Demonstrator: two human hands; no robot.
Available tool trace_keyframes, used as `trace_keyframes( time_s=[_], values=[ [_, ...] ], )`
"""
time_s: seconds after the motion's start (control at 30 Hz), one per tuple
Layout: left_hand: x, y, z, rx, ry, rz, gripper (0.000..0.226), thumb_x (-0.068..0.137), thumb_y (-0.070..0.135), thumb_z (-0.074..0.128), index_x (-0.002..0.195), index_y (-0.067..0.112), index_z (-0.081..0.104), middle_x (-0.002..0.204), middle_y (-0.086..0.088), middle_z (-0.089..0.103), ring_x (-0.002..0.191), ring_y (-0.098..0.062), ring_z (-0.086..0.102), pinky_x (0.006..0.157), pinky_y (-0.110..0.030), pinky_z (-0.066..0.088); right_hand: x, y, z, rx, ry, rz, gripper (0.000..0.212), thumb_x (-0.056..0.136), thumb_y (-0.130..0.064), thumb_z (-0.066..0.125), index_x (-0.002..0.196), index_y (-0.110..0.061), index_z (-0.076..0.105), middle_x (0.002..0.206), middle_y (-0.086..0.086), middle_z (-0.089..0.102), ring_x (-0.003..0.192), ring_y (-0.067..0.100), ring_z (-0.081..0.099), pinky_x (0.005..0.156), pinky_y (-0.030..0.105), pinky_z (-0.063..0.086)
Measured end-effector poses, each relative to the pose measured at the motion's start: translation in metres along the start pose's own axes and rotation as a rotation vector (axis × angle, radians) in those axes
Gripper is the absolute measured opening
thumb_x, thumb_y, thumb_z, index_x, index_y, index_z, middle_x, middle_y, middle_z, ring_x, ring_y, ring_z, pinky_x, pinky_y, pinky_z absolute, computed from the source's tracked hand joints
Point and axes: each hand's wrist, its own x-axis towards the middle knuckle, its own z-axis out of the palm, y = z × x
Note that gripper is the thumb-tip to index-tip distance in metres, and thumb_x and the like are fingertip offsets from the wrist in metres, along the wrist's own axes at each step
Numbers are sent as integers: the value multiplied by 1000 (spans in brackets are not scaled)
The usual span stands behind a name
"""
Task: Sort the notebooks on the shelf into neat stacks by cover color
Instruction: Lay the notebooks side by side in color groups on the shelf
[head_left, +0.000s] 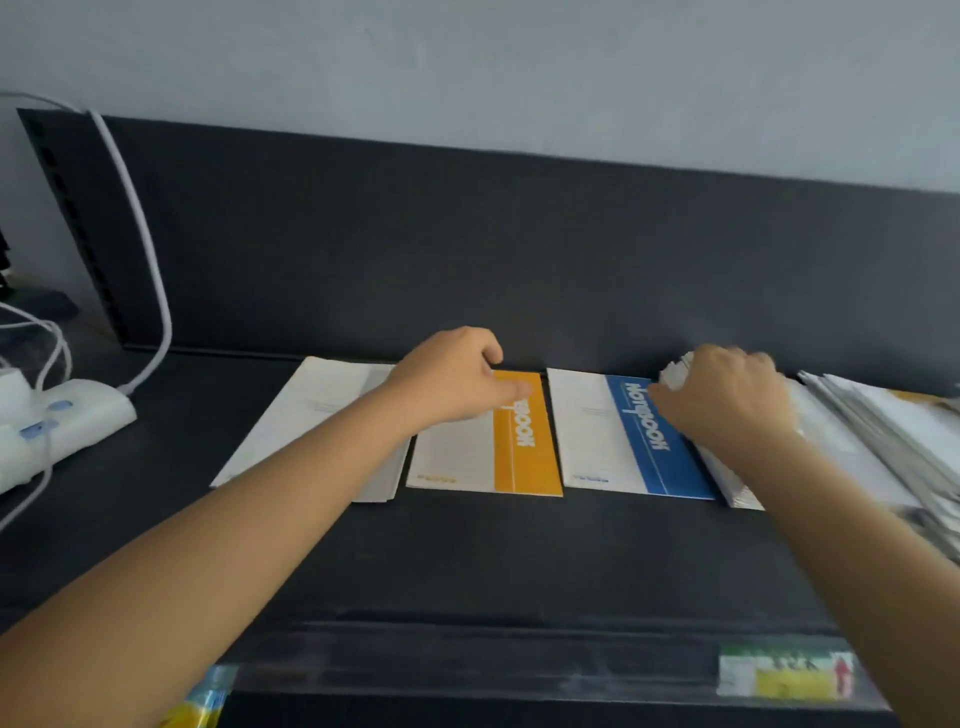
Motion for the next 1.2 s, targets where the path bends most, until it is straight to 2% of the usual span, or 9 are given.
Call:
trace_keyframes(
  time_s=[0.07, 0.13, 0.2, 0.4, 0.53, 0.67, 0.8, 1.07, 1.2],
  values=[
    [9, 26, 19, 4, -9, 58, 50, 83, 52, 66, 122, 22, 56, 104, 7, 67, 93, -12, 63, 84, -37, 54, 1, 29, -2, -118, -103, 118, 28, 88, -33, 52, 97, -7, 58, 111, 12, 61, 104, 32, 54, 76, 33, 36],
    [15, 46, 36, 13, -8, 102, 49, 83, 52, 66, 121, 22, 56, 103, 7, 67, 91, -12, 62, 81, -37, 55, -2, 47, 1, -97, -258, 164, 18, 89, -24, 49, 78, -10, 55, 105, 10, 63, 89, 29, 54, 72, 29, 37],
    [19, 61, 49, -11, -44, 132, 49, 85, 48, 66, 124, 22, 54, 110, 6, 66, 98, -14, 61, 81, -33, 53, -5, 54, 4, -65, -292, 156, 23, 89, -15, 48, 66, -14, 44, 95, 9, 63, 80, 27, 48, 69, 28, 37],
    [21, 83, 69, -209, -146, 115, 44, 83, 45, 71, 117, 19, 60, 112, 2, 68, 98, -15, 62, 79, -29, 51, -12, 50, -6, -80, -158, 83, 16, 86, -3, 46, 75, -12, 40, 74, 2, 44, 76, 25, 45, 64, 27, 35],
    [20, 85, 73, -481, -229, 31, 36, 89, 46, 64, 108, 15, 64, 104, -2, 67, 84, -17, 66, 74, -32, 56, -16, 46, -14, -71, -98, 58, 28, 86, -1, 47, 64, -13, 34, 65, 2, 41, 68, 24, 44, 53, 26, 31],
    [21, 86, 70, -693, -327, -99, 45, 94, 47, 57, 119, 10, 60, 105, -6, 68, 82, -18, 66, 72, -29, 57, -18, 33, -21, -143, -52, -12, 29, 84, 0, 50, 64, -14, 33, 62, 1, 40, 52, 15, 34, 49, 25, 29],
    [18, 76, 67, -673, -319, -75, 36, 94, 41, 60, 114, 11, 64, 106, -4, 69, 82, -16, 65, 77, -31, 57, -14, 36, -19, -89, -113, 36, 26, 82, 3, 49, 64, -11, 36, 63, 3, 41, 55, 18, 38, 54, 26, 33],
    [13, 62, 63, -690, -344, -101, 33, 95, 38, 59, 114, 12, 63, 103, -4, 69, 79, -16, 64, 79, -32, 56, -10, 34, -28, 6, 54, 142, 26, 74, 7, 54, 59, -9, 39, 55, 6, 42, 46, 18, 35, 45, 21, 24],
    [8, 67, 56, -904, -359, -77, 42, 93, 48, 56, 109, 10, 63, 100, -8, 70, 81, -21, 68, 76, -35, 58, -25, 5, -43, -110, 217, -40, 22, 86, -3, 51, 70, -12, 40, 61, 3, 42, 61, 26, 50, 49, 25, 27]
  ],
)
